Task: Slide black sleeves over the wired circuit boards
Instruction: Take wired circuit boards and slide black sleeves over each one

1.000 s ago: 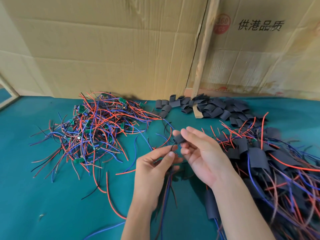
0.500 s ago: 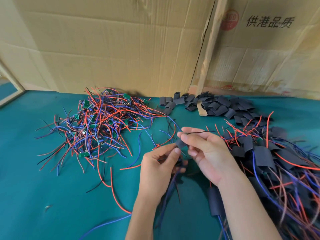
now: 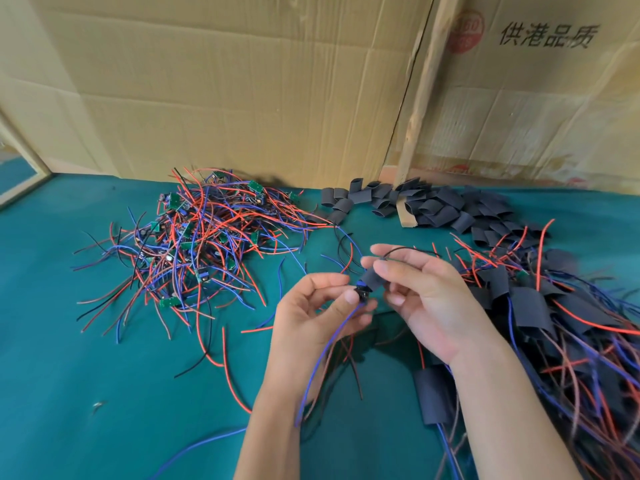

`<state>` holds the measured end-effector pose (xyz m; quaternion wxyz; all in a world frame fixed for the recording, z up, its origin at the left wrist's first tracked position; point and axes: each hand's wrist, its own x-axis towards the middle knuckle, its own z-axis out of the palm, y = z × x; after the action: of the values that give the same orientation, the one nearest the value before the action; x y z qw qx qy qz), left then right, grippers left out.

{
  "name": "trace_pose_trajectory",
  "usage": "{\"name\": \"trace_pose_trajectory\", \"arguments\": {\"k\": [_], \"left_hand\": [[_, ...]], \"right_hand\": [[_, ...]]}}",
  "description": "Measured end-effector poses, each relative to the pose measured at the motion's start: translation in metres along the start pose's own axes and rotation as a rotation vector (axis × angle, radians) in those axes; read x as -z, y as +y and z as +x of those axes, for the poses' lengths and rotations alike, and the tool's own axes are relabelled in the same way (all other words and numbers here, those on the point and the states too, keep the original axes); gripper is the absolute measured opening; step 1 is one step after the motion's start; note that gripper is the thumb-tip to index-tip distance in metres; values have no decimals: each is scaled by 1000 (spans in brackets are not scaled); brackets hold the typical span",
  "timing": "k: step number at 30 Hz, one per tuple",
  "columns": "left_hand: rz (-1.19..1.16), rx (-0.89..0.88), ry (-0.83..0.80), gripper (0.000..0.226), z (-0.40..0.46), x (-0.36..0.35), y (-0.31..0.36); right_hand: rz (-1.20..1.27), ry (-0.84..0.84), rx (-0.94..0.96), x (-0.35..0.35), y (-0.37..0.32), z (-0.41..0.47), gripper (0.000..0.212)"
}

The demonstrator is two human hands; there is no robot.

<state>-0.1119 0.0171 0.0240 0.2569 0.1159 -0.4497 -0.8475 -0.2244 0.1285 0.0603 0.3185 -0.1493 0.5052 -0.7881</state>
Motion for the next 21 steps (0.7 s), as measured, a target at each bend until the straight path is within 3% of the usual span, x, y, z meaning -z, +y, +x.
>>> {"name": "trace_pose_trajectory", "arguments": {"k": [4,7,9,12,21], "left_hand": [[-34,28,4,6,-1,-3,2],[-42,50,11,2,-2,-4,3],[-38,74,0,4,-2,-4,3],[-37,99,-8,5,-1,-3,3],[-44,102,16,7,0,-3,2]], "right_hand": [[39,-35,-10,-3,2,0,20],[51,-63,-14,-3,1,-2,6],[53,-69,-5,-2,1,-2,10],[19,-50,28,-2,0,-2,33],[-102,-102,31,0,3,-2,35]]}}
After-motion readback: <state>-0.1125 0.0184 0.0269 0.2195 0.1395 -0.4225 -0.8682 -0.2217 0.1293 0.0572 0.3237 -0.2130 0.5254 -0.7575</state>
